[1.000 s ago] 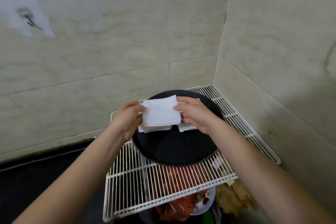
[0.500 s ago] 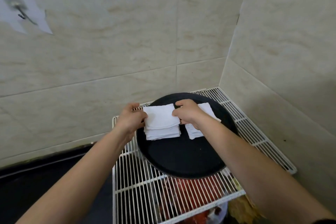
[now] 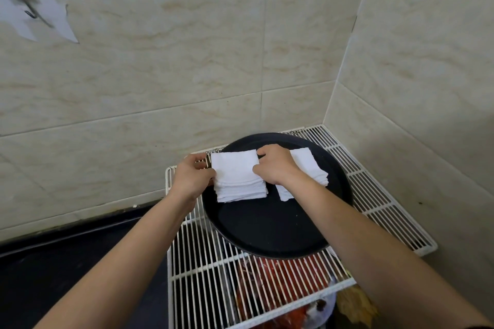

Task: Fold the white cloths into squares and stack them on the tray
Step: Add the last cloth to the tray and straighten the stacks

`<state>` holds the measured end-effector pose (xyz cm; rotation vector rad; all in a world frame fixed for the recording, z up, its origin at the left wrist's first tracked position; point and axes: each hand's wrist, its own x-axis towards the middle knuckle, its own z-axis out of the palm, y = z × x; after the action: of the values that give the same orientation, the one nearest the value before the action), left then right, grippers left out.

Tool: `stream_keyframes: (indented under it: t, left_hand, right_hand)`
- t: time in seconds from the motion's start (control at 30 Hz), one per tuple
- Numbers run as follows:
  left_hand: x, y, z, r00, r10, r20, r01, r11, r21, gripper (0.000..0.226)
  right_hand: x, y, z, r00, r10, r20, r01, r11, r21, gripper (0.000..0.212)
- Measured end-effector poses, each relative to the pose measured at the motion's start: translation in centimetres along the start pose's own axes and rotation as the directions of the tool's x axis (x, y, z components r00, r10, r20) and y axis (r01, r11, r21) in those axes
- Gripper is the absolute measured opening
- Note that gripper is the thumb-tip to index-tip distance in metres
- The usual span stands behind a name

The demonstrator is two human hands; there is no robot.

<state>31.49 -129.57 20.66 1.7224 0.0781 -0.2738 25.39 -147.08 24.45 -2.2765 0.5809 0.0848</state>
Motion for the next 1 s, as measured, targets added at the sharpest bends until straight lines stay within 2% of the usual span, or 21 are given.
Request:
stream_keyframes:
  t: [0.07,0.13,0.2,0.3,0.37,0.43,0.5,0.67,0.83,0.9,0.97,1.0]
  left_hand:
    - [-0.9,-0.6,0.0,0.999,0.026,-0.023,-0.027,0.998,-0.056,0.044]
    - [-1.7,-1.5,0.2,1.0,0.009,0.003,-0.008,0.993,-0.115,0.061]
    - [-2.5,-2.5,0.6,0.996,-0.056,0.075,0.069,0.98,-0.188,0.077]
    - [-3.4,-3.2,1.5,0.991,-0.031,0.127,0.061,0.969,-0.241,0.066]
    - [-3.5,-3.5,2.0,0.988,0.0,0.156,0.04,0.967,-0.25,0.058]
    - [-3.5,-3.6,2.4,0.985,-0.01,0.17,0.052,0.969,-0.243,0.044]
    - [-3.6,-3.6,2.5,0.982,-0.025,0.187,0.068,0.971,-0.228,0.038]
    - [-4.7,-3.5,2.5,0.98,-0.025,0.199,0.073,0.969,-0.235,0.037]
    - [-5.3,-3.4,2.6,0.974,-0.067,0.215,0.115,0.968,-0.221,0.036]
    - [-4.9,-3.8,2.4,0.975,-0.1,0.2,0.147,0.961,-0.236,0.05]
    - [-3.3,-5.9,2.2,0.973,-0.128,0.192,0.175,0.952,-0.25,0.082]
    - [-2.1,-7.5,2.0,0.973,-0.139,0.186,0.187,0.945,-0.268,0.089]
  right_hand:
    - [-0.8,0.1,0.3,1.0,-0.016,-0.02,0.017,0.996,0.088,0.008]
    - [-1.9,0.4,1.0,1.0,0.013,-0.021,-0.007,0.97,0.241,0.041]
    - [-3.0,0.7,2.4,0.998,0.068,0.008,-0.066,0.919,0.389,0.054]
    - [-3.6,1.5,5.0,0.994,0.088,-0.057,-0.049,0.87,0.491,0.041]
    - [-3.9,1.9,5.9,0.991,0.065,-0.118,0.003,0.866,0.5,0.042]
    - [-4.2,2.0,6.1,0.986,0.08,-0.147,0.008,0.856,0.516,0.05]
    - [-4.3,2.0,6.0,0.984,0.061,-0.166,0.037,0.848,0.529,0.05]
    - [-5.5,2.3,5.7,0.988,0.019,-0.156,0.073,0.825,0.561,0.046]
    - [-6.1,3.4,5.7,0.996,0.02,-0.09,0.036,0.814,0.579,0.055]
    - [-6.8,3.9,5.2,0.998,-0.015,-0.057,0.044,0.832,0.552,0.054]
    - [-8.2,4.8,4.1,0.993,-0.101,-0.052,0.114,0.901,0.418,0.047]
    - [-9.0,5.2,3.3,0.987,-0.144,-0.078,0.161,0.931,0.326,0.046]
